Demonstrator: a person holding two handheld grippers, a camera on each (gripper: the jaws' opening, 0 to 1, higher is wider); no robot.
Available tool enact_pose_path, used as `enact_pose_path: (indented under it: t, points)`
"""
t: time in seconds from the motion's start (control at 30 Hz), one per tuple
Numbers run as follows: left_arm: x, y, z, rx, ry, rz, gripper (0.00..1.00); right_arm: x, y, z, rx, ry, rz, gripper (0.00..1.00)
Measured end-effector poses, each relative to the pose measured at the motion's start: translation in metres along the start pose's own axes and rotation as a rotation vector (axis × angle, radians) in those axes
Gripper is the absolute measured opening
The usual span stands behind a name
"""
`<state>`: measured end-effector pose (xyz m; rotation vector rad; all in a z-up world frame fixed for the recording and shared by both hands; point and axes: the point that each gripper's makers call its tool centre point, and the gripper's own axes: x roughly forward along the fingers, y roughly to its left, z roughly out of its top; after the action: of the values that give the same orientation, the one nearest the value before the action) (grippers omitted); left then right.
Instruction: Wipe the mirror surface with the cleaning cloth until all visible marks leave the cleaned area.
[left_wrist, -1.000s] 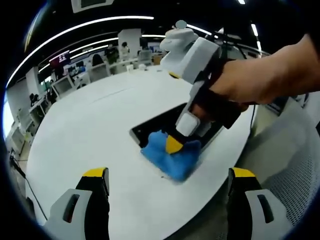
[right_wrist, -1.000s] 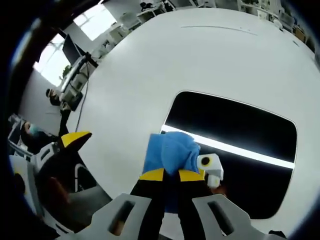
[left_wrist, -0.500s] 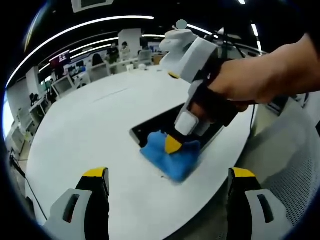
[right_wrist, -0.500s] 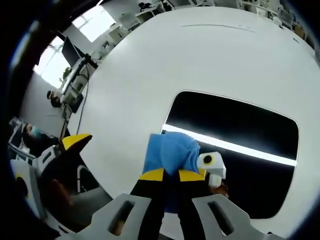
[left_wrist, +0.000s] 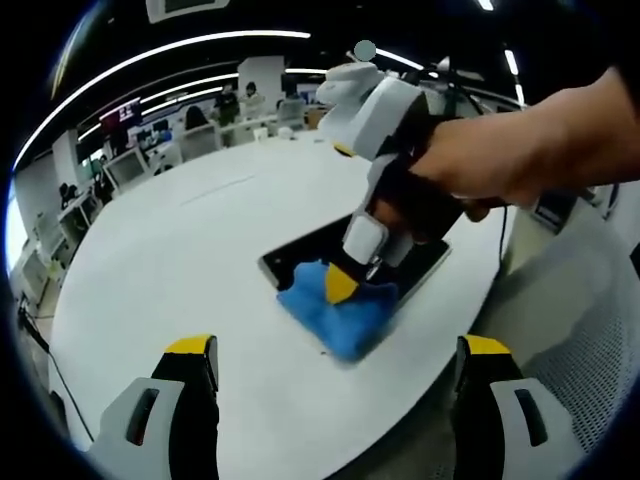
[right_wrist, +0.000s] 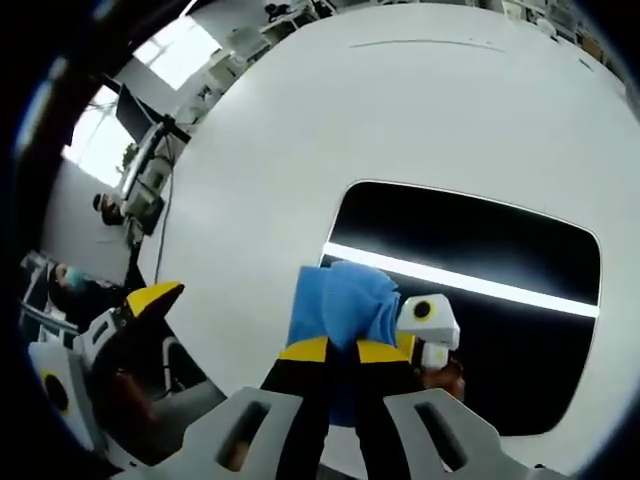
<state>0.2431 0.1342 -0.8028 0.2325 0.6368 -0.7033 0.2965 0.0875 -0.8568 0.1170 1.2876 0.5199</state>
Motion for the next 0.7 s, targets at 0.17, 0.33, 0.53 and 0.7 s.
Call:
enact_pose_path:
  t: [0.17, 0.33, 0.53, 0.7]
  points:
    - [0.000, -0.001, 0.000, -0.001, 0.000, -0.006, 0.99, 0.002, -0.001, 0.006, 0.000, -0.003, -0.005, 0.03]
    - [0.001, -0.001, 0.000, -0.002, 0.001, -0.008, 0.99, 0.002, -0.002, 0.009, 0.001, 0.000, -0.006, 0.03]
    - [0.001, -0.001, 0.000, -0.002, 0.002, -0.008, 0.99, 0.004, -0.004, 0.016, -0.003, 0.004, -0.009, 0.03]
    - [0.001, -0.001, 0.000, -0.002, 0.003, -0.007, 0.99, 0.006, -0.007, 0.023, -0.001, 0.007, -0.010, 0.03]
